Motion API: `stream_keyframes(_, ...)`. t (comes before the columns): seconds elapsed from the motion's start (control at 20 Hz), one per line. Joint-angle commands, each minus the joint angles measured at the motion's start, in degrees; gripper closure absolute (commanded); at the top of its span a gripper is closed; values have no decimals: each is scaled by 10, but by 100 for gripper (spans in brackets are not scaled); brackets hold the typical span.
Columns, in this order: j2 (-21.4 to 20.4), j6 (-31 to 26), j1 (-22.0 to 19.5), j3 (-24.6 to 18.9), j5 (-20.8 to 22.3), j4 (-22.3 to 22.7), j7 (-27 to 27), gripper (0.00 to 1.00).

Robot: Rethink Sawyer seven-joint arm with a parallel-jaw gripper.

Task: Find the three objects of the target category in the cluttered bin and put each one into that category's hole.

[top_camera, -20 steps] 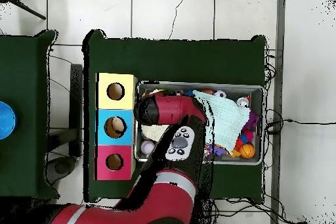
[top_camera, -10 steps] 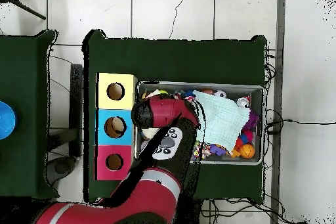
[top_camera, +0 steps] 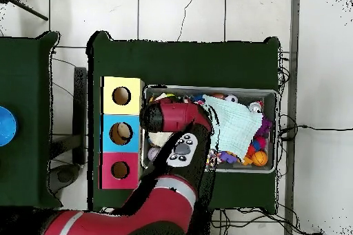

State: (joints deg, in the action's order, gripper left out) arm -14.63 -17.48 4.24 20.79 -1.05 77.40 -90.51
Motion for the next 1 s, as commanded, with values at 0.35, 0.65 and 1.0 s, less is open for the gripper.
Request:
stream_keyframes(0.35,12,-11,-197,-355,-28,144,-15,0)
stream_keyframes(0.65,18,-44,-206,-368,-8,132,-14,0)
stream_keyframes(1.0,21,-75,-211,-381,-15,130,-23,0)
